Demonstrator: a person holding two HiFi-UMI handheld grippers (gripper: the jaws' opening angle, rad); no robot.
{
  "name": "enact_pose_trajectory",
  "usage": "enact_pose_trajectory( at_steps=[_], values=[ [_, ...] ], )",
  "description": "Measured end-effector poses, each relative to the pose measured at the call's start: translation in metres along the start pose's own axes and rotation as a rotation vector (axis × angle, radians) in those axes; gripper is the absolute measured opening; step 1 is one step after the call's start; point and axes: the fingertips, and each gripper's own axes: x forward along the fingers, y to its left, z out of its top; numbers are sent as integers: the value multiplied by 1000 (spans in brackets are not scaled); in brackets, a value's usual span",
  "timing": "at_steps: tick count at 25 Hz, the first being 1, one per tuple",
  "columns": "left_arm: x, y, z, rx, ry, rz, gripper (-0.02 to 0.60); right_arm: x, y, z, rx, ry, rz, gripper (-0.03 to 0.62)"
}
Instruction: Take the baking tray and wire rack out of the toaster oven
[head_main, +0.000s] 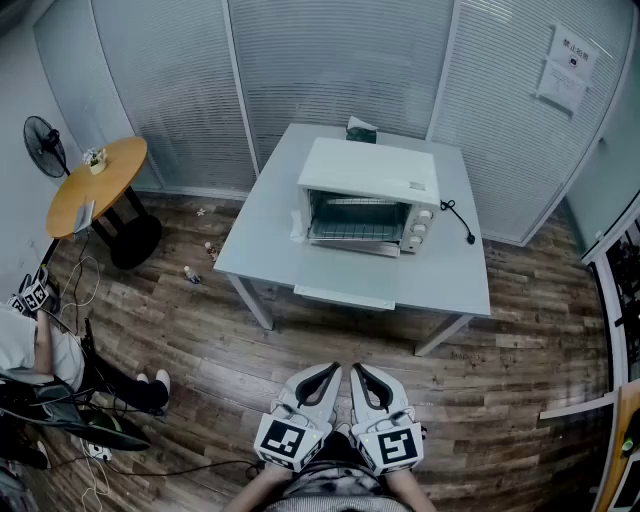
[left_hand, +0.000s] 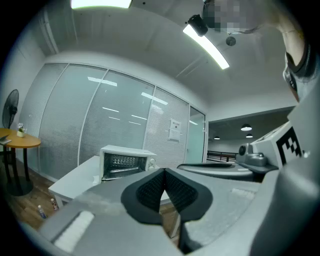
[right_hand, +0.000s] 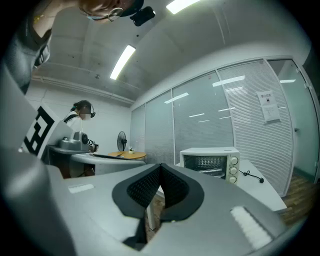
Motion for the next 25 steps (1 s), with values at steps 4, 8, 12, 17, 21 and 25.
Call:
enact_pose_trajectory(
  at_steps=[4,8,12,17,21,25],
  values=[
    [6,-4,6,2,-3,5,3,-2,-10,10,28,-58,-5,2],
    [9,-5,6,-4,-11,27,3,-3,-17,7,51,-54,12,2],
    [16,-7,4,-16,-12,18,3,1,-24,2,66,-31,27,3],
    [24,6,1,-44,-7,21,3,15,-28,-1,75,-21,29,3],
    [42,25,4,-70,-9,7,3,36,-39,-2,84,-10,18,2],
    [67,46,7,-82,-6,-32,3,63,-53,3,33,-6,-14,3]
  ],
)
